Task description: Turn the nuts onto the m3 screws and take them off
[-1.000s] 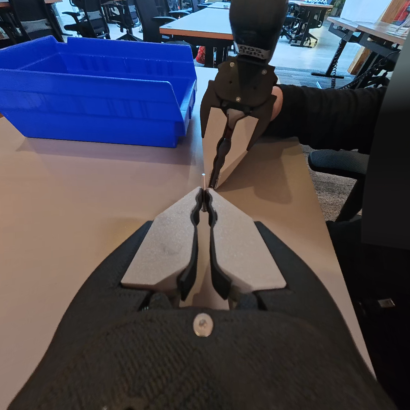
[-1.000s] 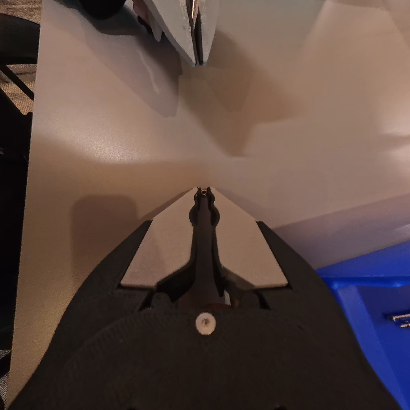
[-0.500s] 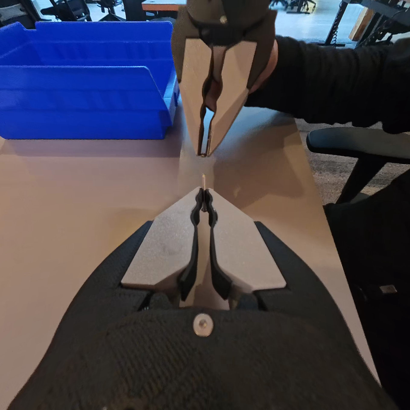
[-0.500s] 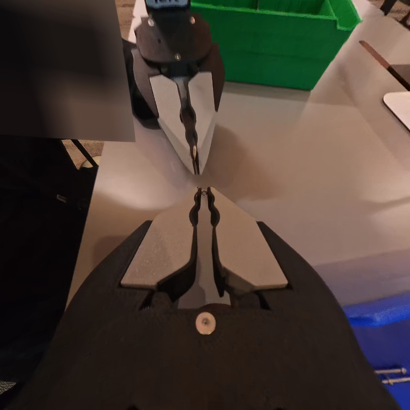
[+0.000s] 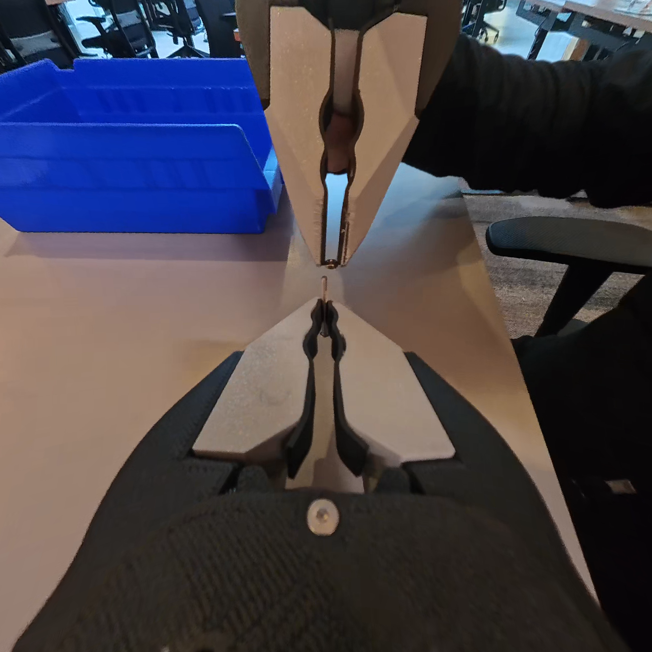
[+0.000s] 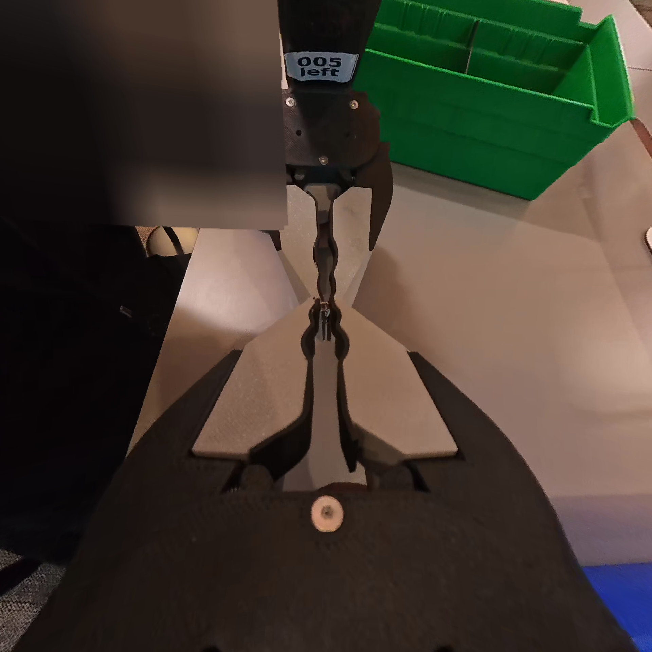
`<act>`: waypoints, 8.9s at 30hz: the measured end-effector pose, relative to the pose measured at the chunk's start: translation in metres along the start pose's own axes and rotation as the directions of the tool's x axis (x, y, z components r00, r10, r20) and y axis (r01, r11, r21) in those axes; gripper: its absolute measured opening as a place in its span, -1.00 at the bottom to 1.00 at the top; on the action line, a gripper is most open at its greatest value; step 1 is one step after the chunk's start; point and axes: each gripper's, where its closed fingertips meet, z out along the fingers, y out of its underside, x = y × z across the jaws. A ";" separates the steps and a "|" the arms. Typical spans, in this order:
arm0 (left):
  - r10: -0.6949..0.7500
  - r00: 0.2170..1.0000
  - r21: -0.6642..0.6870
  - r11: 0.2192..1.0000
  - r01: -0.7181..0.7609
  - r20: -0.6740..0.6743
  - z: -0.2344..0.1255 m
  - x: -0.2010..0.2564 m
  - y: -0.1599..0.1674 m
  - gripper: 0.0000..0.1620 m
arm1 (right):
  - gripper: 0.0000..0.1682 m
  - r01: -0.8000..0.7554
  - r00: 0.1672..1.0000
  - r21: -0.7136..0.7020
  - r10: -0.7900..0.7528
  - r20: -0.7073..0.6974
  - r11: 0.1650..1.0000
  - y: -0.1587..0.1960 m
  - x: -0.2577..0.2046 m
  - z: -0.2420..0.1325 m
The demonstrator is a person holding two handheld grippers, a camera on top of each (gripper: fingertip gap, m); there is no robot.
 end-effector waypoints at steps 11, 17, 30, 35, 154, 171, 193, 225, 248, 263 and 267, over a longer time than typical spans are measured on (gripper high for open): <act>-0.001 1.000 0.001 1.000 0.001 0.000 0.000 0.000 0.000 -1.00 | -0.97 0.008 1.000 -0.027 -0.008 -0.003 1.000 0.003 0.002 0.002; 0.006 1.000 -0.004 1.000 -0.006 0.000 0.000 0.001 0.000 -1.00 | -0.97 0.011 1.000 -0.035 -0.011 -0.005 0.999 0.003 0.002 0.003; 0.008 1.000 -0.006 1.000 -0.008 0.002 0.000 0.001 0.001 -1.00 | -0.97 0.032 0.999 -0.074 -0.032 -0.001 0.997 0.006 0.001 0.005; 0.010 1.000 -0.026 1.000 -0.009 0.024 0.002 -0.001 0.003 -1.00 | -0.97 0.036 0.999 -0.135 -0.038 -0.011 0.990 0.009 0.003 0.007; -0.015 0.999 0.102 0.995 0.010 0.045 -0.004 -0.004 -0.015 -1.00 | -1.00 -0.097 0.985 0.421 0.147 -0.088 0.902 -0.008 -0.004 -0.015; -0.040 0.998 0.112 0.993 0.034 0.051 -0.005 -0.007 -0.016 -1.00 | -0.69 -0.179 0.967 0.422 0.237 -0.089 0.889 -0.005 0.009 -0.008; -0.088 0.985 0.082 0.994 0.076 0.148 -0.006 -0.026 -0.009 -0.66 | -0.98 -0.064 0.496 0.350 0.334 -0.802 0.935 0.024 0.090 -0.176; -0.095 0.902 -0.001 0.995 0.105 0.422 -0.018 -0.039 0.008 -0.54 | -0.25 -0.177 0.392 0.212 0.266 -0.881 0.961 0.099 0.066 -0.105; -0.095 0.413 -0.084 0.915 0.394 0.906 -0.259 -0.074 0.104 -0.97 | -0.88 -0.326 0.336 -0.065 0.051 -0.940 0.943 0.140 0.094 -0.103; 0.239 0.679 -0.297 0.954 -0.032 0.695 -0.285 0.007 0.112 -0.91 | -0.88 -0.263 0.367 -0.094 0.009 -0.930 0.960 0.143 0.068 -0.114; 0.273 0.705 -0.308 0.948 -0.081 0.655 -0.288 0.027 0.112 -0.91 | -0.90 -0.257 0.355 -0.089 0.008 -0.935 0.962 0.140 0.068 -0.115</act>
